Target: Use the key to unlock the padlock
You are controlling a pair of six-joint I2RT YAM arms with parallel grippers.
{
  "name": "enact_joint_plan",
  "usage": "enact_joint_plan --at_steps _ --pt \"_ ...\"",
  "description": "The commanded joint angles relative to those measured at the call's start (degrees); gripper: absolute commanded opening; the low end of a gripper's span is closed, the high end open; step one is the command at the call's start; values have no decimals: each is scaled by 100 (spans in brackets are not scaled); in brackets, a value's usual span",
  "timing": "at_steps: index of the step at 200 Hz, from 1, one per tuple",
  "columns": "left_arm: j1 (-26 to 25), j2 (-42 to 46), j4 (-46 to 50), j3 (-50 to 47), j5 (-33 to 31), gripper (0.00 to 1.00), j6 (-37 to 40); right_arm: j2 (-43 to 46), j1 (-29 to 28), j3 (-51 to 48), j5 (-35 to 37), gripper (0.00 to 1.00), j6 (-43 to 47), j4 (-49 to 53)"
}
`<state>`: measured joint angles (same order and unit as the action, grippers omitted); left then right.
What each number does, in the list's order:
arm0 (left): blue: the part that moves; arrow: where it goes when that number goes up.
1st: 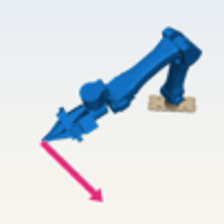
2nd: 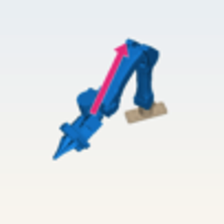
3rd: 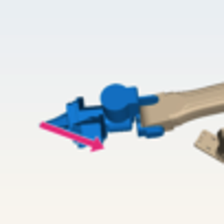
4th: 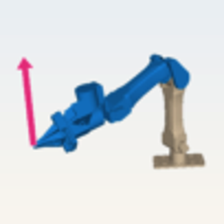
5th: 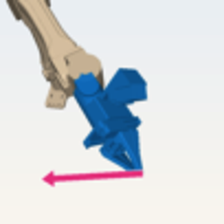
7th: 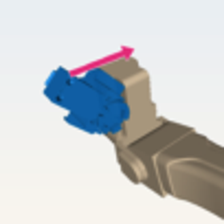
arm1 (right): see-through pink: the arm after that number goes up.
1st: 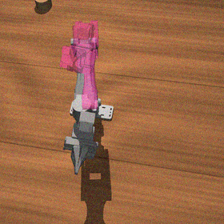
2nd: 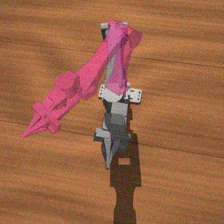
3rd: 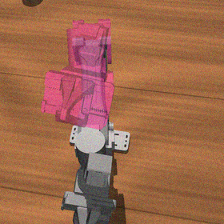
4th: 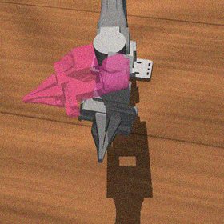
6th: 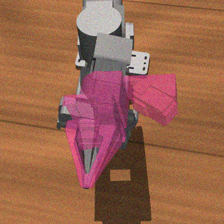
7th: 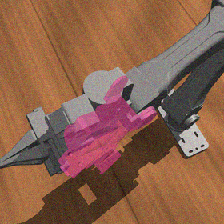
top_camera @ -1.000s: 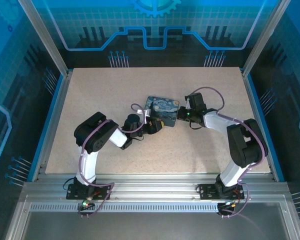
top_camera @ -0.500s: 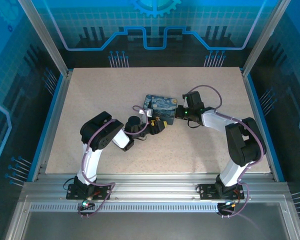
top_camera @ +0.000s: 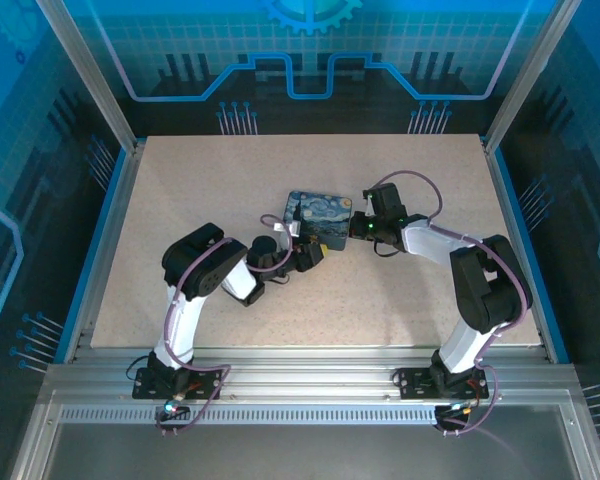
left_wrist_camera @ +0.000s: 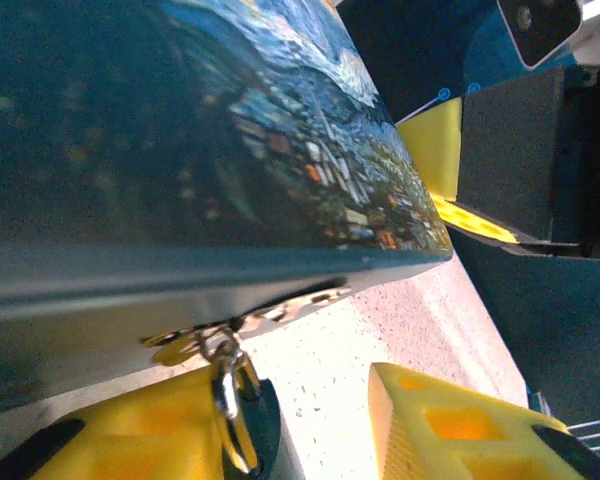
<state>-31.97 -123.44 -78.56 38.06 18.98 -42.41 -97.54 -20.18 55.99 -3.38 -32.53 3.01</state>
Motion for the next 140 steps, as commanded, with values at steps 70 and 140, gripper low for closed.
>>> enact_joint_plan --at_steps 70,140 --pt "166 37 736 -152 212 33 -41 -31 -107 52 -14 0 45 16" --pt "287 175 1162 -159 306 25 -38 -3 -126 9 -58 0 36 -37"
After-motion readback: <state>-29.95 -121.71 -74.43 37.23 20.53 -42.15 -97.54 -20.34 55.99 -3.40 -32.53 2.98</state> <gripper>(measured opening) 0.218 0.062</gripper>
